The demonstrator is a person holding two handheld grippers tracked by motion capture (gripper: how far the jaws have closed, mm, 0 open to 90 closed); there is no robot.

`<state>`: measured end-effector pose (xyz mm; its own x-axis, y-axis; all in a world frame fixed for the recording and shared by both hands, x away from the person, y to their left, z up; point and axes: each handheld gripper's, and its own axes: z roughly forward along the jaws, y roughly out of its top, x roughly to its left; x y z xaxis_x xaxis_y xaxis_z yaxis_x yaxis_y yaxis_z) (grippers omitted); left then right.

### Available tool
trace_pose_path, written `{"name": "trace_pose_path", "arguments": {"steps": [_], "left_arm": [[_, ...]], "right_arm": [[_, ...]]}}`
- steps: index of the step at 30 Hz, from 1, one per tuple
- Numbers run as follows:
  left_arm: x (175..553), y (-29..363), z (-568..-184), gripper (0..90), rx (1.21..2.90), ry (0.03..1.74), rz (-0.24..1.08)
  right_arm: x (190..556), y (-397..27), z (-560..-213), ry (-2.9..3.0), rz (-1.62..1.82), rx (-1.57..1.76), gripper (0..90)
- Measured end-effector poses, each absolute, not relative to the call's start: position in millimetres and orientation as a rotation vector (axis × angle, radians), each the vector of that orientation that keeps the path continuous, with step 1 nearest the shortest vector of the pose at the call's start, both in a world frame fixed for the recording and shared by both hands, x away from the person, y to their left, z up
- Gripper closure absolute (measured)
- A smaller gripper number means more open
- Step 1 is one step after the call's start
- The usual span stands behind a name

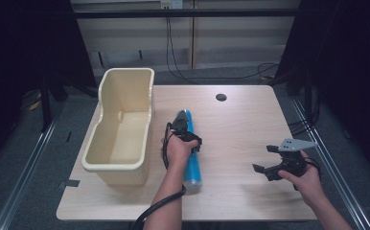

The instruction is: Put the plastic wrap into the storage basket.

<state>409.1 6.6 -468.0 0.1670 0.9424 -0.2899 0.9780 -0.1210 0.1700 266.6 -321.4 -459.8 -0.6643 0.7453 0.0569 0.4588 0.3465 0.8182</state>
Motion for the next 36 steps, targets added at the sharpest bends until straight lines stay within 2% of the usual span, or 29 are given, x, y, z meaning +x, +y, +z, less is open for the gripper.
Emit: {"name": "trace_pose_path", "arguments": {"steps": [11,15,16,17,21,23,26,28,36], "left_arm": [[409,0,-470,29.7,2.090,1.930,-0.133],[408,4,-469,30.5,2.050,1.950,-0.158],[408,7,-467,31.8,2.087,1.958,-0.172],[407,6,-466,31.9,2.119,1.956,-0.135],[406,10,-464,32.2,2.148,1.929,-0.133],[403,15,-462,32.2,2.125,1.929,-0.193],[402,15,-458,32.2,2.141,1.910,-0.171],[402,18,-453,32.2,2.165,1.893,-0.215],[400,17,-438,32.4,2.161,1.874,-0.247]], "right_arm": [[266,-322,-460,2.295,1.228,1.066,3.9],[267,-321,-461,2.294,1.221,1.068,3.9],[268,-320,-462,2.297,1.222,1.064,4.0],[268,-320,-462,2.296,1.220,1.063,4.0],[267,-321,-460,2.292,1.223,1.060,4.0],[268,-321,-461,2.295,1.226,1.065,4.0],[268,-319,-462,2.298,1.225,1.050,4.0],[268,-318,-461,2.297,1.222,1.044,4.0],[269,-319,-462,2.300,1.223,1.048,4.0]]}}
